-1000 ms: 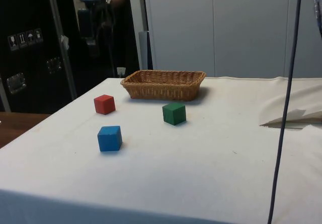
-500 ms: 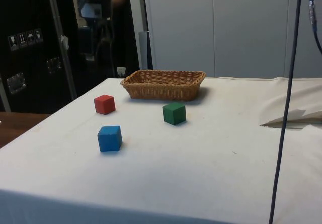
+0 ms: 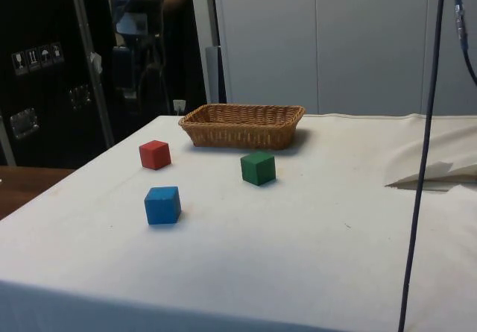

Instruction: Pick up the blue cube and place it into the basket.

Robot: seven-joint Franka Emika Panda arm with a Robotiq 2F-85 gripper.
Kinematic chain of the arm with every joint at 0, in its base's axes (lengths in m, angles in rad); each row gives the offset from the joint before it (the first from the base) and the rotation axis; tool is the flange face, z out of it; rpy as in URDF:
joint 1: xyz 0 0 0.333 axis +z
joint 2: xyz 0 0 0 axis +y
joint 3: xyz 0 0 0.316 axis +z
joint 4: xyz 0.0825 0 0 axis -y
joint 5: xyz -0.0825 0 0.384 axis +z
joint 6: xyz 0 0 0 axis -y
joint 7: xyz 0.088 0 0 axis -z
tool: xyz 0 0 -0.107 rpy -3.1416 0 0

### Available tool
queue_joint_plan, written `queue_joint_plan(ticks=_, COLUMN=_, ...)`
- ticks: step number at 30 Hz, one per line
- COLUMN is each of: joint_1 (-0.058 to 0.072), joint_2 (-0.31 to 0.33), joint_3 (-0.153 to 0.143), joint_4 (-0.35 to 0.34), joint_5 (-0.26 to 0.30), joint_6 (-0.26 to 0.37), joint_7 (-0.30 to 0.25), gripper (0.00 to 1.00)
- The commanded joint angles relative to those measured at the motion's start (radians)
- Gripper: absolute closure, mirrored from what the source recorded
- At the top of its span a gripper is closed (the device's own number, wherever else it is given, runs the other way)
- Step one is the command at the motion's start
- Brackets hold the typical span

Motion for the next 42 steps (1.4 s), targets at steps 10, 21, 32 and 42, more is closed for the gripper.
queue_joint_plan(ticks=10, joint_1=0.009, joint_2=0.055, joint_3=0.01, joint_4=-0.002, joint_5=-0.025, joint_6=0.056, joint_7=0.019, gripper=0.0)
queue_joint_plan(ticks=21, joint_1=0.01, joint_2=0.102, joint_3=0.014, joint_4=-0.014, joint_5=-0.032, joint_6=0.124, joint_7=0.009, gripper=0.0)
queue_joint_plan(ticks=32, joint_1=0.005, joint_2=0.138, joint_3=0.016, joint_4=-0.04, joint_5=-0.031, joint_6=0.203, joint_7=-0.023, gripper=0.0)
queue_joint_plan(ticks=42, joint_1=-0.006, joint_2=0.186, joint_3=0.021, joint_4=-0.039, joint_5=-0.02, joint_6=0.244, joint_7=-0.056, gripper=0.0)
